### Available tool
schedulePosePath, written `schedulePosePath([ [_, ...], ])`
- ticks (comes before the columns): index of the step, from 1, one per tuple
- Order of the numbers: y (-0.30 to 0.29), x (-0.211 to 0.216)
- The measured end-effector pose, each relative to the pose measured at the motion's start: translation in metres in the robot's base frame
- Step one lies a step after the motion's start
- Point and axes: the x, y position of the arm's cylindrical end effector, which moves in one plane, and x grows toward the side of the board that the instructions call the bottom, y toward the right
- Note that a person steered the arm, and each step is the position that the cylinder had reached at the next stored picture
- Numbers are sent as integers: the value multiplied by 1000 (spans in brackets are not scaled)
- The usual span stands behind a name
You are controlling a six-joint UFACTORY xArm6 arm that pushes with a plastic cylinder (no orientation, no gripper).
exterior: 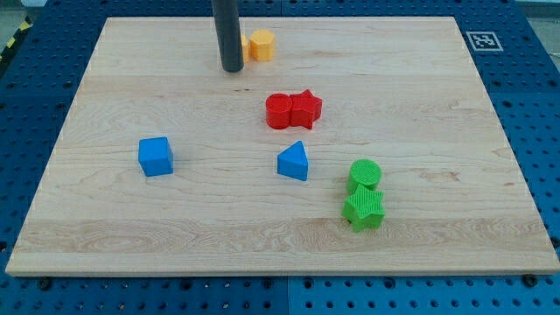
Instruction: Touch the bottom right side of yellow hexagon
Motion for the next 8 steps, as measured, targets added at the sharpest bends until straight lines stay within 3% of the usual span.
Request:
schedulePosePath([
  [1, 2, -18],
  [3, 27, 37],
  [4, 74, 14],
  [5, 76, -18],
  [6, 75, -17],
  [7, 94, 15],
  [8, 56, -15],
])
